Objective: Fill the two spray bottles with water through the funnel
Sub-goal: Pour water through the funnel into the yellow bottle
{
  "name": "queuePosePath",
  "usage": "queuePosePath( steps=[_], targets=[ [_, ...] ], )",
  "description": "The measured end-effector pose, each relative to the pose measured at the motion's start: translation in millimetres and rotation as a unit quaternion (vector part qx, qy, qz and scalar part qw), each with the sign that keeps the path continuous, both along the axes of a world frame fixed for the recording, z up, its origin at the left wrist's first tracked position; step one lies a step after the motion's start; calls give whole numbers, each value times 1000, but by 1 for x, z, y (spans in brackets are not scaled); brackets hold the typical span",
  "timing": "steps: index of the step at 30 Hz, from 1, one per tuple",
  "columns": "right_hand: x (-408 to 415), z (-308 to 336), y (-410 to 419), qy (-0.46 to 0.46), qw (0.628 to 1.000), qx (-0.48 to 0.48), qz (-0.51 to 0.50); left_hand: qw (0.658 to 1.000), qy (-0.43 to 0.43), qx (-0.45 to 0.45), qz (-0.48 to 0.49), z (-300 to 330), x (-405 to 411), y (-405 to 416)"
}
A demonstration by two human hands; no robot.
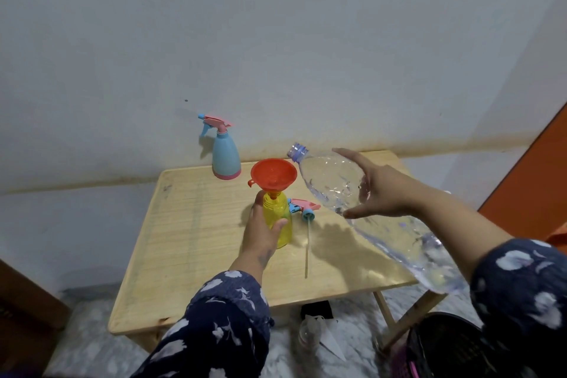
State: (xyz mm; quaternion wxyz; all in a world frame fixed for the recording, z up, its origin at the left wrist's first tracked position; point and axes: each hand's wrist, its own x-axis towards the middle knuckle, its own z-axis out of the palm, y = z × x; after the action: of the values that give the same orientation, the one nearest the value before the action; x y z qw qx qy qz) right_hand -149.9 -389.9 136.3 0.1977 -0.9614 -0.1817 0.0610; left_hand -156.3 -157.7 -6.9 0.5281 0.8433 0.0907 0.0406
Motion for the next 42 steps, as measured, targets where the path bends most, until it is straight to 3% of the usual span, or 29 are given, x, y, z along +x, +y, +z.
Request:
queuePosePath(
  steps=[5,9,12,18,25,39,42],
  targets=[
    [9,-24,-10,-27,987,152,-49,1000,0,3,3,-5,1,0],
    [29,-39,-25,-65,946,286,-137,1000,-4,9,17,-11,4,0],
    [45,-45,-26,-112,917,334,-186,1000,-1,15,27,-15,7,-1],
    [86,-56,-19,-180,888,360,-225,999,-7,32,26,-18,7,-1],
    [128,-81,-17,-172,847,433,-255,999,-21,36,35,-18,7,0],
    [134,-82,-17,-201,873,364,-255,998,2,45,34,-17,6,2],
    [116,-77,-10,-195,867,338,-309,998,6,58,33,-18,6,3]
  ],
)
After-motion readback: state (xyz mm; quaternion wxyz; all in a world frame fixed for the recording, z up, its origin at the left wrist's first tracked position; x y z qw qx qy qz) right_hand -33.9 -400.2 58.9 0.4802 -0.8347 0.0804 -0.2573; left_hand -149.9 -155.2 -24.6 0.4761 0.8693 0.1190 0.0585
